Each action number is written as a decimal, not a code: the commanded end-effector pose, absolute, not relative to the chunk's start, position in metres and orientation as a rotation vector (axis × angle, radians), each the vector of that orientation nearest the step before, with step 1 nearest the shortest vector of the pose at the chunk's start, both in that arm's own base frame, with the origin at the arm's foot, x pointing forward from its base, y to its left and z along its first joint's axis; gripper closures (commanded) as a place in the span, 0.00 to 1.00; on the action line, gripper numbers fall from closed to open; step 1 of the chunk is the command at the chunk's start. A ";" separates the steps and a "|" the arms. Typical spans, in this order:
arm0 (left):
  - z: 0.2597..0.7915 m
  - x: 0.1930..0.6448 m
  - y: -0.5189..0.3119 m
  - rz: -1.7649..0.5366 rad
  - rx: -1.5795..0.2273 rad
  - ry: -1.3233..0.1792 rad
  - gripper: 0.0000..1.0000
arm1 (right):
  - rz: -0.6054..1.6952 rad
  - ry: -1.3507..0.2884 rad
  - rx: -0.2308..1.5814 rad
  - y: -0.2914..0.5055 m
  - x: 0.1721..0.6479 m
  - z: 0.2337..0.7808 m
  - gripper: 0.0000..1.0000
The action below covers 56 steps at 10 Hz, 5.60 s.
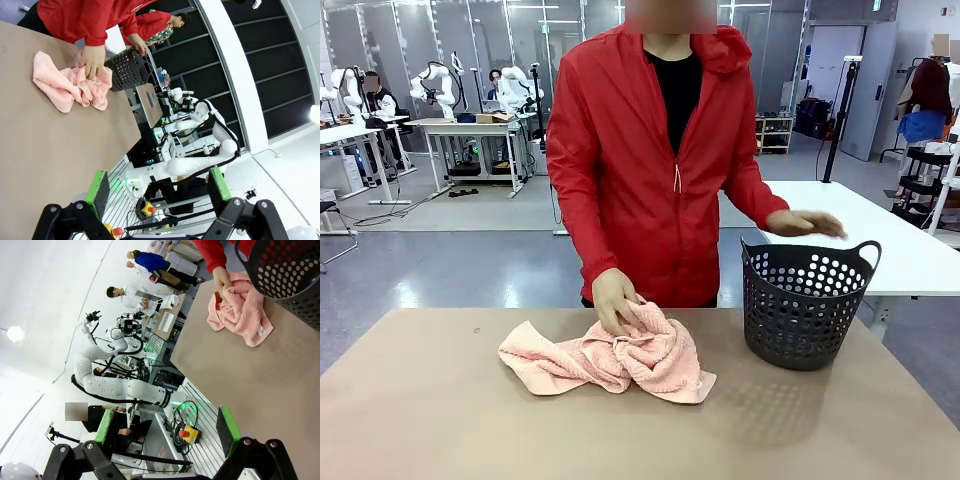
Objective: Fold the towel.
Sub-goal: Grab the top end of the 100 cm Hotel Towel extended by the human.
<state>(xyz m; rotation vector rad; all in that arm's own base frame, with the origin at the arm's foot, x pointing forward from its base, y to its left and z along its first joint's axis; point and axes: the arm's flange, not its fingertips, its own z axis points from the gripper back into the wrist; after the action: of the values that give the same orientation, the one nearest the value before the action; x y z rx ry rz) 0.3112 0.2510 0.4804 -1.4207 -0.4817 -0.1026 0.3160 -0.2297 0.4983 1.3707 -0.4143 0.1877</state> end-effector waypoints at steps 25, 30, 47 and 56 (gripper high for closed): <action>0.480 0.311 0.252 -0.112 -1.433 -0.485 0.00 | 0.198 -0.424 1.384 -0.230 0.316 0.498 0.00; 0.480 0.311 0.252 -0.112 -1.433 -0.485 0.00 | 0.198 -0.424 1.384 -0.230 0.316 0.498 0.00; 0.718 0.253 -0.037 -1.524 0.296 -0.836 0.00 | 1.302 -0.657 0.049 0.039 0.283 0.755 0.00; 0.722 0.246 -0.071 -1.609 0.307 -0.808 0.00 | 1.409 -0.647 0.032 0.078 0.276 0.759 0.00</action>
<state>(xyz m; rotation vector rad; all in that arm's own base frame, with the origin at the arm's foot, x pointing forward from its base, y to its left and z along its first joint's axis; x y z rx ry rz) 0.2456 -0.0712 0.7208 0.2893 -0.8048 -1.6270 0.2770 0.0766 0.7572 0.0422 -0.6509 1.4353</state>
